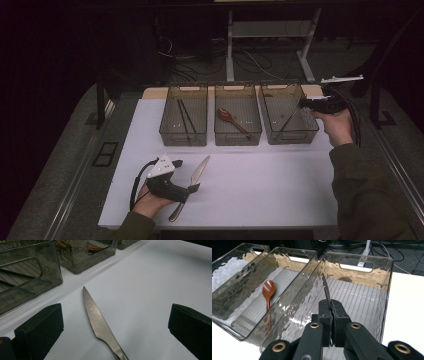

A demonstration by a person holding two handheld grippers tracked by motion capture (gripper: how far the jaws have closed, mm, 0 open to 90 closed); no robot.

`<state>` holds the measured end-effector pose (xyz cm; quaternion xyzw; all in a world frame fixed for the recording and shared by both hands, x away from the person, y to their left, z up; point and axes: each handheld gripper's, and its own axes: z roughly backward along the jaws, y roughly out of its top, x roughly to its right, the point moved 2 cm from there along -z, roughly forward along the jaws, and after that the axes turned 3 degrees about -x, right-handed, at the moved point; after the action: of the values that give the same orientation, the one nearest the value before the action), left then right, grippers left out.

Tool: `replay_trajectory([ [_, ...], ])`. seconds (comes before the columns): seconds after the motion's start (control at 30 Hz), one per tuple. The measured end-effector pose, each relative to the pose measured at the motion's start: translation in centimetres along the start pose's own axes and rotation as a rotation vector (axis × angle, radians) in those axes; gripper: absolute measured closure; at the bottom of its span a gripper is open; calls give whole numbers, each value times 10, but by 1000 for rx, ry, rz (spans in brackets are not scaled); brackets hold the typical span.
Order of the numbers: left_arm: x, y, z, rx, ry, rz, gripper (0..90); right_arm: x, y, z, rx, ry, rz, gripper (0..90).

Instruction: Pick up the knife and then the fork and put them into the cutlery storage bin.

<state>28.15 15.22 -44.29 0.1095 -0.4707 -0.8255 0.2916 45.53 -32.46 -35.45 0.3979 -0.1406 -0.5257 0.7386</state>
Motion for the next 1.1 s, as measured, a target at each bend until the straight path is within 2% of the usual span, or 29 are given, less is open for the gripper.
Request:
replay_trajectory([
  [0.13, 0, 0, -1, -5, -1, 2, 0, 0, -1, -4, -20, 3, -2, 869],
  [0.3, 0, 0, -1, -8, -6, 1, 0, 7, -2, -8, -25, 19, -38, 866],
  [0.43, 0, 0, -2, -9, -5, 3, 0, 15, -4, -16, -41, -36, -44, 836],
  [0.47, 1, 0, -2, -9, -5, 3, 0, 18, -5, -20, -43, -46, -31, 828],
  [0.6, 1, 0, -3, -13, -5, 1, 0, 25, -8, -34, -66, -76, -43, 807],
  [0.67, 1, 0, -4, -18, -6, -1, 0, 28, -8, -40, -78, -89, -33, 790],
  [0.7, 0, 0, -4, -18, -6, -2, 0, 29, -9, -43, -87, -98, -24, 766],
  [0.73, 0, 0, -4, -18, -8, -1, 0, 30, -9, -45, -89, -116, -5, 688],
  [0.8, 0, 0, -3, -15, -6, -1, 0, 31, -9, -44, -74, -143, -14, 570],
  [0.87, 0, 0, -3, -13, -6, 1, 0, 33, -8, -39, -46, -162, -13, 505],
  [1.1, 1, 0, -4, -19, -4, -1, 0, 35, -7, -14, 51, -104, -25, 408],
])
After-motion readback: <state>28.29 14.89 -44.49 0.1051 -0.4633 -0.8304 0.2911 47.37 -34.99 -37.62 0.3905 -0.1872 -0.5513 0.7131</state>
